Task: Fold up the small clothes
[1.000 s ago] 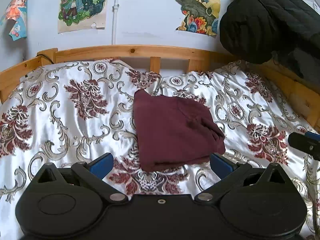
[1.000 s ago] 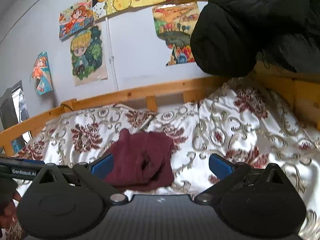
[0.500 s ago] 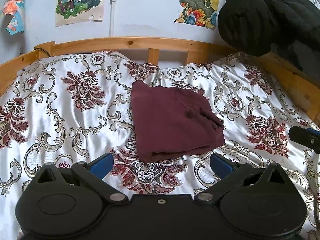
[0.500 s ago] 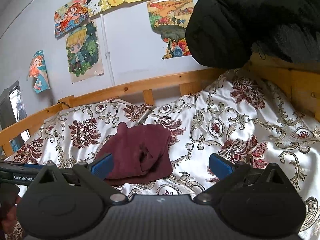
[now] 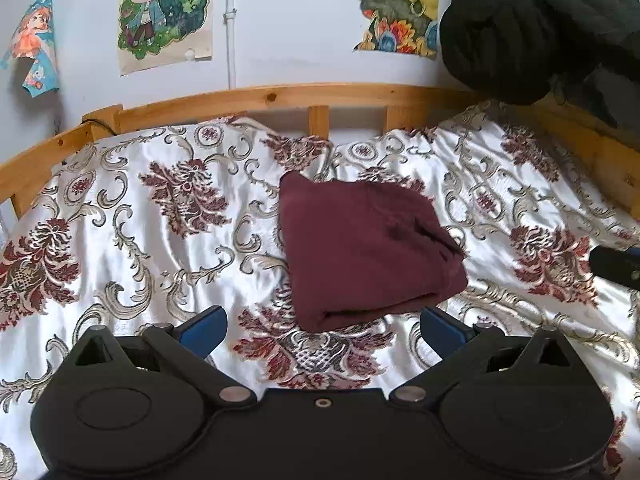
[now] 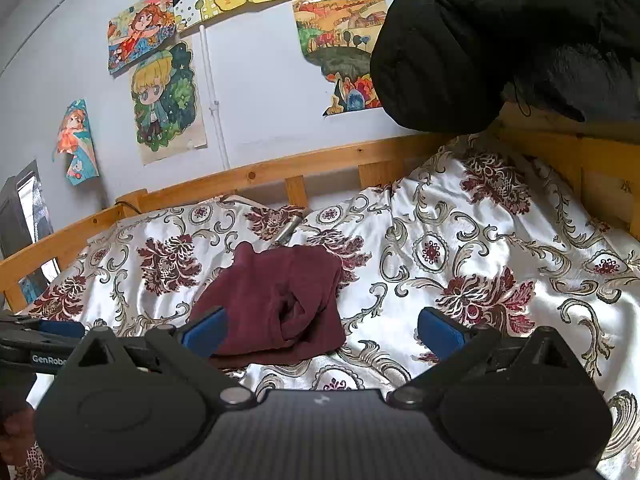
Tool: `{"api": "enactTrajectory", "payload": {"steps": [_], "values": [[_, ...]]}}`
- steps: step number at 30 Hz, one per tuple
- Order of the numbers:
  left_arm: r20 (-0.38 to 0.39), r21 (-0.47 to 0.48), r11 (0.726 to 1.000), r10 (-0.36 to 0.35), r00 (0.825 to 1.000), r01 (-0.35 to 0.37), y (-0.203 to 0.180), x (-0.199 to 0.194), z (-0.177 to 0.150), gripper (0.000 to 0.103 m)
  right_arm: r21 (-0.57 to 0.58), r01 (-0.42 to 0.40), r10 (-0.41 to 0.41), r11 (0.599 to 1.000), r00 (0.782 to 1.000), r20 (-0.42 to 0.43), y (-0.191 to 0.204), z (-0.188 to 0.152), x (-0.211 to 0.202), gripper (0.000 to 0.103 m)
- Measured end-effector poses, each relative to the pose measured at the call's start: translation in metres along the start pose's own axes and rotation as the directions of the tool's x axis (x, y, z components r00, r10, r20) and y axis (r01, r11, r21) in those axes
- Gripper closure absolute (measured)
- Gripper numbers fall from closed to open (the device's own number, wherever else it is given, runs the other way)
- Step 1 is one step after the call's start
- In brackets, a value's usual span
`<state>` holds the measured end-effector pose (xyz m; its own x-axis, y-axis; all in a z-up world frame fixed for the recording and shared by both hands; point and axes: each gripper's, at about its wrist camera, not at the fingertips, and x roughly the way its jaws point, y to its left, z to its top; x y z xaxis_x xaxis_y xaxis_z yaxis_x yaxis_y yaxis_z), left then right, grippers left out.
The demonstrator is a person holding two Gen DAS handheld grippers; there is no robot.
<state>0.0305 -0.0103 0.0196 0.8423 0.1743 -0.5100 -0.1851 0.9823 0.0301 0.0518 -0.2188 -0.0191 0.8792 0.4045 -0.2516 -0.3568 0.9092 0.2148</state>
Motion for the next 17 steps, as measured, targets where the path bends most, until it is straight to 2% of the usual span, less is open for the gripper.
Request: {"api": "enactTrajectory", "payload": {"steps": [17], "values": [[-0.016,-0.028,1.0,-0.01,1.0,0.009,0.0035,0.0018,-0.002,0.001,-0.002,0.002,-0.002,1.0,1.0,-0.021,0.0012,-0.0017,0.0025,0.0]]}}
